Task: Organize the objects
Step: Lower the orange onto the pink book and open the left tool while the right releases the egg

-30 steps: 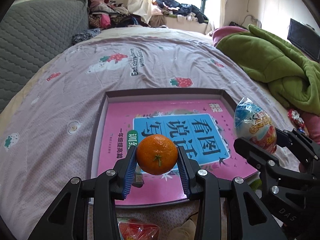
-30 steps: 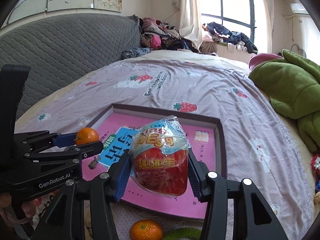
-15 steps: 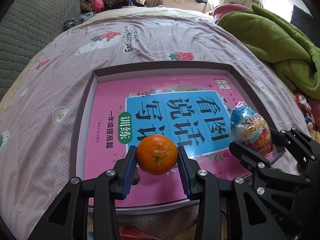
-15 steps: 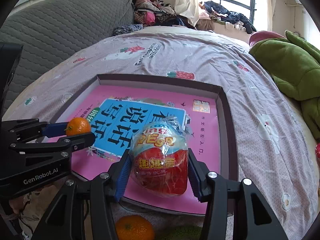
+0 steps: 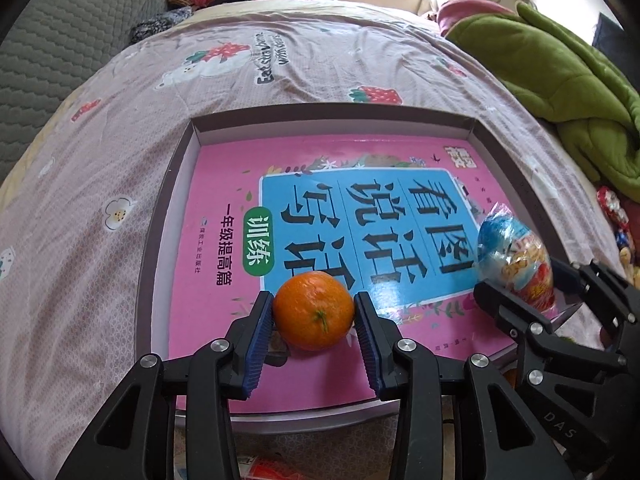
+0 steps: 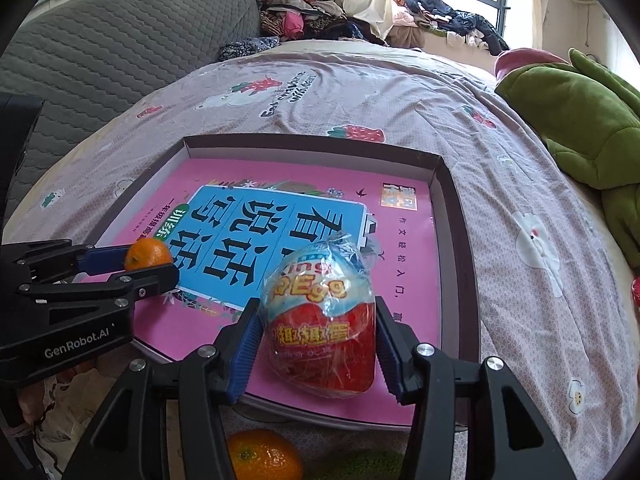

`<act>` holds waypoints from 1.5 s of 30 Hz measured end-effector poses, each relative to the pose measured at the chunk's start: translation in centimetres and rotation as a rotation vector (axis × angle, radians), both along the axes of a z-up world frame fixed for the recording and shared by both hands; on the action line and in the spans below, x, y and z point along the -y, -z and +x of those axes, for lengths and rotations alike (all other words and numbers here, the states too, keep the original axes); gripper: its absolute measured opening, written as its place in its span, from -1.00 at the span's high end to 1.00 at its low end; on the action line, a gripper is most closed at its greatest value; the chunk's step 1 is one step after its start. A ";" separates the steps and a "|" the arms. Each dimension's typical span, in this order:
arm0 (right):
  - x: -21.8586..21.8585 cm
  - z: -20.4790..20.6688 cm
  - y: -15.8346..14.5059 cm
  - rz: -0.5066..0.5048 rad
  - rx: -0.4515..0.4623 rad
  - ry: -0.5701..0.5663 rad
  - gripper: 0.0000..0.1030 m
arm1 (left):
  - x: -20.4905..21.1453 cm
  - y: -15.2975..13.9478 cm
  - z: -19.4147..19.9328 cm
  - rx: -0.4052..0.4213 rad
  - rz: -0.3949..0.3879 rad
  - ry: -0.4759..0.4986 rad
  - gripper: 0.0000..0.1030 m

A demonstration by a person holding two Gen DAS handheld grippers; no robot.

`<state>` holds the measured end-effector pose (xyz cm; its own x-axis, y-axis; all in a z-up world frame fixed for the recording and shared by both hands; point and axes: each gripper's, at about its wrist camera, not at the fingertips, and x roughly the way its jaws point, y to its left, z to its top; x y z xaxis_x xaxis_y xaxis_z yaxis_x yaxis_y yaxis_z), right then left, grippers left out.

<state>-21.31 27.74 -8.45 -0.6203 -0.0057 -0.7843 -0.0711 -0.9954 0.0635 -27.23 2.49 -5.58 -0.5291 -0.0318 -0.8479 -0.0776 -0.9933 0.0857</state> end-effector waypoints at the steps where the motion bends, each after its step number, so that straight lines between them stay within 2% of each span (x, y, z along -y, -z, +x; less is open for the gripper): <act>1: 0.0 0.0 -0.1 0.004 -0.002 0.000 -0.02 | 0.1 -0.2 0.0 -0.006 0.005 -0.002 0.03; 2: 0.0 0.1 -0.2 0.007 -0.004 0.003 -0.02 | 0.1 -0.4 -0.1 -0.007 0.010 0.000 -0.13; 3: 0.0 0.1 -0.3 0.011 -0.008 0.006 -0.03 | 0.1 -0.5 0.0 -0.007 0.020 0.002 -0.19; 21: 0.4 1.4 -3.1 0.014 -0.084 0.006 -0.10 | 0.3 -3.7 2.5 -0.090 0.014 -0.007 -0.26; 24: 0.8 1.9 -4.0 0.014 -0.106 -0.003 -0.11 | 0.1 -4.2 3.2 -0.106 0.016 -0.007 -0.33; 33: 1.8 4.1 -7.3 0.020 -0.195 -0.024 -0.13 | -0.2 -6.1 5.9 -0.176 0.019 -0.021 -0.36; 42: 2.2 6.8 -10.5 0.022 -0.272 -0.016 -0.14 | -0.7 -9.1 8.6 -0.256 -0.005 -0.008 -0.37; 45: 2.5 7.8 -11.6 0.029 -0.305 -0.017 -0.15 | -0.7 -10.1 9.4 -0.271 0.008 -0.002 -0.37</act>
